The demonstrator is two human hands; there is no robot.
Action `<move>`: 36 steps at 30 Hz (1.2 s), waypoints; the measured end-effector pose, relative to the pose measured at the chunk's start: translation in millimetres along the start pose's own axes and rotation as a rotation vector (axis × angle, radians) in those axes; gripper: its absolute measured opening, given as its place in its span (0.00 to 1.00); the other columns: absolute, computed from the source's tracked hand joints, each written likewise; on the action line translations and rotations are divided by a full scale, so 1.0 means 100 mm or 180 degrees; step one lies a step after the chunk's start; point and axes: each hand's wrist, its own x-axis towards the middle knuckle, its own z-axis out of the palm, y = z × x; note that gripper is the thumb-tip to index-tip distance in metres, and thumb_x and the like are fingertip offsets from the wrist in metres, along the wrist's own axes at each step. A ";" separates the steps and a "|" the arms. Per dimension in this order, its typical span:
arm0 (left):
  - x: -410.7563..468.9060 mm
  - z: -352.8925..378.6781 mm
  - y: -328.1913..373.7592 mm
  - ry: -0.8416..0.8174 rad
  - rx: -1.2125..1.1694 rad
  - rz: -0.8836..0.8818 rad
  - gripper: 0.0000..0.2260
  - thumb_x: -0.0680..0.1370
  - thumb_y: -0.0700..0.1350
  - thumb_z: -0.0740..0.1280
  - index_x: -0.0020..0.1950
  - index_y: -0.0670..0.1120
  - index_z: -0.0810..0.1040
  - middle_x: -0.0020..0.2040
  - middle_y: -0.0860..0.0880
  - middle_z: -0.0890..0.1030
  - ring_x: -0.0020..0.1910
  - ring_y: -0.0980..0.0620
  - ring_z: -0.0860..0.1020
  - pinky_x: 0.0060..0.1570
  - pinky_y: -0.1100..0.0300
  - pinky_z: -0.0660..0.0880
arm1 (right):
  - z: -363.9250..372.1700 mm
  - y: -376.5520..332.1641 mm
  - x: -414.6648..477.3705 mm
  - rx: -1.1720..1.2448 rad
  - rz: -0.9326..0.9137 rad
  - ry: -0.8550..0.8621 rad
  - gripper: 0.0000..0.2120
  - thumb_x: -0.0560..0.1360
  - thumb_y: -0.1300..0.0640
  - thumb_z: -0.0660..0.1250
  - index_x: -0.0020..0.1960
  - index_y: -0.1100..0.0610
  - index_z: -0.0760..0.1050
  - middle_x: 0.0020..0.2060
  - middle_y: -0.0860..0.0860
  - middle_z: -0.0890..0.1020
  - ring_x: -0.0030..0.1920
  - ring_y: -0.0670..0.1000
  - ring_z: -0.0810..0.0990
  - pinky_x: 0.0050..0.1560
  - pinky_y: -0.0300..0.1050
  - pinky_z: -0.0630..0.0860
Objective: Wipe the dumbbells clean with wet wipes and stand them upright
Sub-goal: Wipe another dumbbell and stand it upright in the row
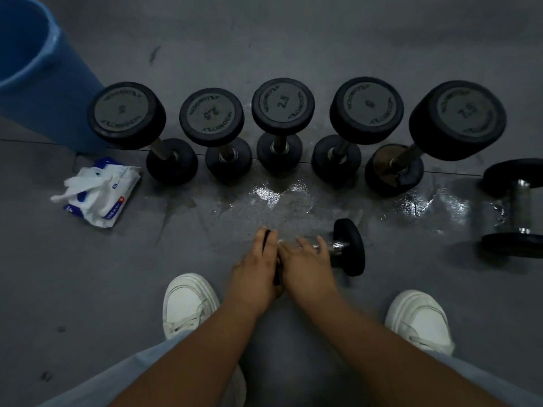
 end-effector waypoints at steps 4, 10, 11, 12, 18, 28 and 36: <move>0.02 -0.03 -0.01 -0.0031 -0.0035 0.0022 0.49 0.70 0.52 0.75 0.80 0.49 0.45 0.80 0.51 0.40 0.65 0.44 0.74 0.56 0.50 0.74 | 0.02 -0.06 -0.06 0.0048 0.0101 -0.0094 0.22 0.78 0.53 0.59 0.71 0.48 0.67 0.67 0.45 0.74 0.71 0.52 0.66 0.70 0.56 0.45; 0.08 -0.02 -0.02 -0.0068 -0.0110 -0.0016 0.49 0.68 0.51 0.76 0.79 0.49 0.46 0.80 0.51 0.42 0.65 0.44 0.74 0.54 0.49 0.75 | -0.03 0.04 0.12 0.0054 -0.0001 0.0047 0.15 0.76 0.51 0.62 0.61 0.46 0.76 0.56 0.43 0.81 0.67 0.49 0.70 0.69 0.54 0.46; 0.09 -0.04 -0.02 -0.0087 -0.0107 -0.0029 0.49 0.69 0.51 0.76 0.79 0.49 0.46 0.80 0.51 0.42 0.65 0.44 0.74 0.55 0.49 0.75 | -0.04 0.01 0.13 0.0149 0.0029 0.0081 0.13 0.76 0.51 0.62 0.58 0.46 0.77 0.54 0.44 0.81 0.65 0.50 0.72 0.68 0.53 0.49; 0.09 -0.06 -0.02 -0.0100 -0.0126 -0.0026 0.49 0.69 0.51 0.75 0.80 0.49 0.47 0.80 0.51 0.43 0.66 0.44 0.74 0.55 0.49 0.74 | -0.04 -0.01 0.07 0.0241 0.0101 0.0119 0.11 0.74 0.52 0.63 0.55 0.47 0.79 0.51 0.45 0.81 0.60 0.52 0.74 0.64 0.53 0.56; 0.06 -0.02 -0.03 -0.0058 -0.0264 0.0002 0.49 0.69 0.55 0.75 0.79 0.49 0.47 0.79 0.53 0.43 0.68 0.44 0.71 0.58 0.48 0.74 | 0.24 -0.22 -0.34 0.4314 0.2709 0.0457 0.13 0.77 0.64 0.62 0.35 0.57 0.78 0.34 0.54 0.78 0.37 0.53 0.76 0.34 0.39 0.70; 0.03 0.11 -0.02 0.0109 -0.0357 -0.0043 0.45 0.71 0.49 0.72 0.79 0.50 0.47 0.80 0.52 0.42 0.67 0.42 0.72 0.58 0.47 0.75 | 0.15 -0.42 -0.09 0.7035 0.3700 -0.0194 0.14 0.80 0.63 0.56 0.38 0.57 0.75 0.31 0.54 0.81 0.31 0.49 0.79 0.36 0.42 0.73; 0.01 0.06 0.01 0.0036 -0.0332 -0.0109 0.43 0.73 0.48 0.70 0.79 0.51 0.46 0.79 0.54 0.41 0.67 0.44 0.72 0.56 0.48 0.75 | 0.13 -0.45 -0.11 0.6932 0.3737 -0.0224 0.12 0.81 0.61 0.57 0.45 0.58 0.77 0.36 0.54 0.83 0.36 0.50 0.81 0.37 0.42 0.77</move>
